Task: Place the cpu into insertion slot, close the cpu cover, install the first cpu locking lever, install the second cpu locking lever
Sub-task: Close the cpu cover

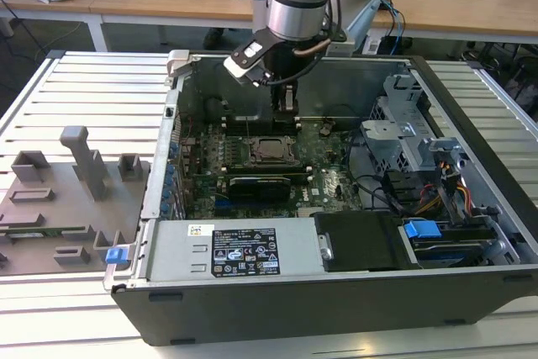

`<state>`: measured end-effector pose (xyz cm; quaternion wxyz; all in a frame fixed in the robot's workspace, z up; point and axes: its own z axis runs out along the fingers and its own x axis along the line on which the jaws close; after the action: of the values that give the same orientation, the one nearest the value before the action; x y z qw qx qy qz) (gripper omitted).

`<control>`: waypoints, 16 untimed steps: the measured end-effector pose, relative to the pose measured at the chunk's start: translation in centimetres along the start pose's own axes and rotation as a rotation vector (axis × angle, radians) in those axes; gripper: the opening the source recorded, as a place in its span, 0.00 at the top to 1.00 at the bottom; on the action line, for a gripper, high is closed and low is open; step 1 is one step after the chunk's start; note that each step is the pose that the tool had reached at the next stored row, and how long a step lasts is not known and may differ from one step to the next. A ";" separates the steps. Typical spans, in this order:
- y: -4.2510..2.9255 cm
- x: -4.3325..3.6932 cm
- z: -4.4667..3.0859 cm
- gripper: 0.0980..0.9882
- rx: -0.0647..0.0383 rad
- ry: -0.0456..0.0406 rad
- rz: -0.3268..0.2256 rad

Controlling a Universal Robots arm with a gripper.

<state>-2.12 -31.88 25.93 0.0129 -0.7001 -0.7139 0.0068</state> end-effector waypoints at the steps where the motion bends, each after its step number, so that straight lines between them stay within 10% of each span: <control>1: -0.01 0.00 -0.25 0.99 0.000 -0.0001 0.000; 7: -0.06 0.02 -2.00 0.99 0.000 -0.0002 0.000; 16: -0.06 0.02 -2.05 0.99 0.000 -0.0003 0.000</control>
<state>-2.12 -31.88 27.98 0.0128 -0.7001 -0.7139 0.0069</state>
